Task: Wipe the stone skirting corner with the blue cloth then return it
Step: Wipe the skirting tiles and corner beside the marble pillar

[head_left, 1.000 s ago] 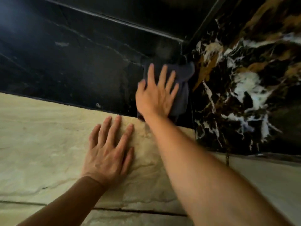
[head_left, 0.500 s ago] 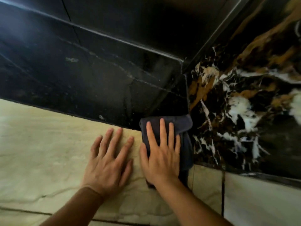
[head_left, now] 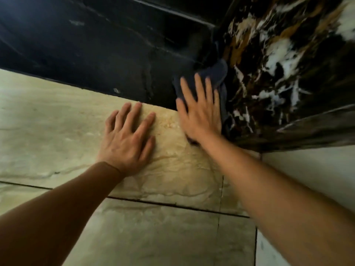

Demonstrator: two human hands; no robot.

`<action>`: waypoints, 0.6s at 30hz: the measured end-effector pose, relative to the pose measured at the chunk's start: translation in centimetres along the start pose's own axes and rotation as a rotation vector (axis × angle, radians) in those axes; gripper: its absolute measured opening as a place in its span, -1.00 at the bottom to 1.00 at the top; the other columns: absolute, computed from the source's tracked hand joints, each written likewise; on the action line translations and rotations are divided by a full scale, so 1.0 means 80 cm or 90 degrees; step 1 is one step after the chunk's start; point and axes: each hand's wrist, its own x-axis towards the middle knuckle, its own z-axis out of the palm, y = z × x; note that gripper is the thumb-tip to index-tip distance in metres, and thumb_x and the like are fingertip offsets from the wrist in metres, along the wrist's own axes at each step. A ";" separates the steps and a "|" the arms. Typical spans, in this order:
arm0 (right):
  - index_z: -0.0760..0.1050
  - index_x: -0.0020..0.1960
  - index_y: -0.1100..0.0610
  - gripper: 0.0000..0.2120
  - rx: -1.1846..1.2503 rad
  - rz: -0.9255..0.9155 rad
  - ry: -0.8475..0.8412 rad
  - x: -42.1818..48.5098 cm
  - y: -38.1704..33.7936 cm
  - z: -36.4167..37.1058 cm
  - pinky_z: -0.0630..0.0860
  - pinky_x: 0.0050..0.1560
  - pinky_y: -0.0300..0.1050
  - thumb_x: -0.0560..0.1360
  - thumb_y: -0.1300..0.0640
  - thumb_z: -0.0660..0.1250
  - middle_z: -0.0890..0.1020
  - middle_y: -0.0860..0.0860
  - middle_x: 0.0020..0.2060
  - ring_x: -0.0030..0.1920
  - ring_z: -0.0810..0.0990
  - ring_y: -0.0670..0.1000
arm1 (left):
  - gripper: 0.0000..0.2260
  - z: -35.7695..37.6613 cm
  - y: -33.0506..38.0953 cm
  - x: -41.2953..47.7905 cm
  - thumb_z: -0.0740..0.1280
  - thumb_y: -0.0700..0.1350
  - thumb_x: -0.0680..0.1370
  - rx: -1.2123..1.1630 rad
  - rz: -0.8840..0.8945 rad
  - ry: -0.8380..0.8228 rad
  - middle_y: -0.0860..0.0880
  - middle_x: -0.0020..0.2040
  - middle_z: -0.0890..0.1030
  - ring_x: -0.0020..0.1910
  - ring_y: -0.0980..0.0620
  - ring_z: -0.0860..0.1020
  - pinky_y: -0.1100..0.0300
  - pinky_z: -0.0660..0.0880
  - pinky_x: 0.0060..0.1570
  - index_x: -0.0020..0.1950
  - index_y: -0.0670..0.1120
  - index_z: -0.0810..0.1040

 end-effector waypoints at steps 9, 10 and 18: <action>-0.02 0.60 -0.20 -0.41 0.166 0.085 -0.146 -0.293 -0.066 -0.019 -0.29 0.57 0.10 0.61 -0.33 -0.25 -0.11 -0.04 0.65 0.61 -0.31 0.02 | -0.42 -0.004 0.008 -0.005 -0.03 0.25 0.60 0.007 -0.011 0.000 -0.18 0.61 0.09 0.58 -0.23 0.02 -0.20 0.02 0.51 0.59 0.08 0.08; 0.10 0.58 -0.21 -0.45 0.258 0.101 -0.132 -0.291 -0.070 -0.024 -0.23 0.58 0.04 0.62 -0.30 -0.19 -0.01 -0.08 0.64 0.62 -0.25 -0.05 | -0.42 -0.005 0.008 -0.006 -0.05 0.26 0.59 0.003 -0.015 0.002 -0.17 0.62 0.09 0.59 -0.23 0.01 -0.21 0.01 0.52 0.59 0.08 0.08; 0.40 0.45 0.09 -0.46 0.291 0.407 0.003 -0.299 -0.009 -0.068 0.38 0.33 -0.02 0.52 0.01 0.40 0.50 0.12 0.32 0.37 0.39 0.16 | -0.43 0.001 0.097 -0.110 0.28 0.30 0.46 -0.114 0.038 -0.114 -0.15 0.53 0.23 0.51 -0.28 0.08 -0.27 0.13 0.42 0.40 0.08 0.39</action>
